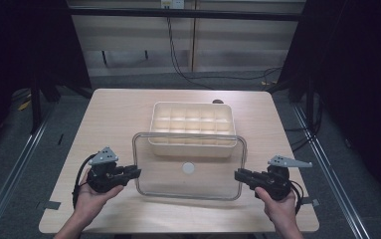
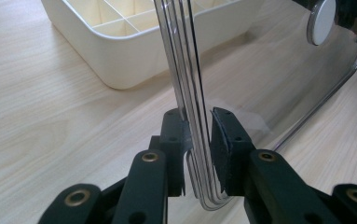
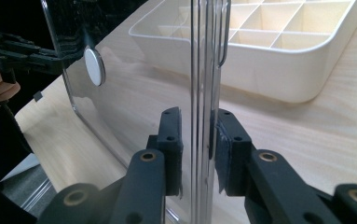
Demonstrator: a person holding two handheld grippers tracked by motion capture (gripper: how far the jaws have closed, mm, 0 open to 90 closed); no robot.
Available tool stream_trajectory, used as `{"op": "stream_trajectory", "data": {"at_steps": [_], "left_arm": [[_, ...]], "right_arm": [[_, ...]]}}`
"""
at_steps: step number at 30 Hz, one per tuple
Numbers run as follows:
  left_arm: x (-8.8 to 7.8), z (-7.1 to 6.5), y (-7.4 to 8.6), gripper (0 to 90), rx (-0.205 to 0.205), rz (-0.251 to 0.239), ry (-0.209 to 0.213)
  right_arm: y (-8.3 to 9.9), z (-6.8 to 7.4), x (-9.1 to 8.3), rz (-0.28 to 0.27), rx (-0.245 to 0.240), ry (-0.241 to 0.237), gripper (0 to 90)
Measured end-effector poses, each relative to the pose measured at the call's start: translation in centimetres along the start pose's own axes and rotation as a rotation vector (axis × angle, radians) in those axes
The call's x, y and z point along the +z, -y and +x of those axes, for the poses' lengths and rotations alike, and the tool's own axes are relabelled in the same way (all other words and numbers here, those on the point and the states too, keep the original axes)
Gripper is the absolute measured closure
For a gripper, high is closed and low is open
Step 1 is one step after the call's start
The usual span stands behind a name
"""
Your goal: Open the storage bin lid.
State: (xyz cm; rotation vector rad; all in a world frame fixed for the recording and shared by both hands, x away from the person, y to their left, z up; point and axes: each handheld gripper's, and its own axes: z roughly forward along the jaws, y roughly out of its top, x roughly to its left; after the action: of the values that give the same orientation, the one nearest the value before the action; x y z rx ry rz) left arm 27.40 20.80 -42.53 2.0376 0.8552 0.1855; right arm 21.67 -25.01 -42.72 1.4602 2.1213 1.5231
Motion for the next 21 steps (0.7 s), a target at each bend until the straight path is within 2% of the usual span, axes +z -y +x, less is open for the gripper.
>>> {"op": "stream_trajectory", "data": {"at_steps": [3,8,16,17,21], "left_arm": [[-0.2,-0.3,0.4,75.3,-0.009,0.004,0.017],[-0.2,-0.5,1.0,75.2,-0.009,0.017,0.008],[0.0,-1.0,2.3,75.1,-0.005,0.059,0.021],[0.1,-1.0,2.6,74.6,0.008,0.065,0.030],[0.1,-0.8,2.7,74.5,-0.004,0.062,0.039]], "right_arm": [[0.6,0.0,-0.2,0.004,0.007,-0.002,73.8],[1.2,0.0,0.0,0.013,0.014,-0.005,73.7],[2.6,-0.1,0.5,0.064,0.031,-0.001,72.8],[2.8,-0.2,0.6,0.075,0.031,0.000,72.4],[3.0,-0.2,0.8,0.081,0.037,-0.001,72.5]]}}
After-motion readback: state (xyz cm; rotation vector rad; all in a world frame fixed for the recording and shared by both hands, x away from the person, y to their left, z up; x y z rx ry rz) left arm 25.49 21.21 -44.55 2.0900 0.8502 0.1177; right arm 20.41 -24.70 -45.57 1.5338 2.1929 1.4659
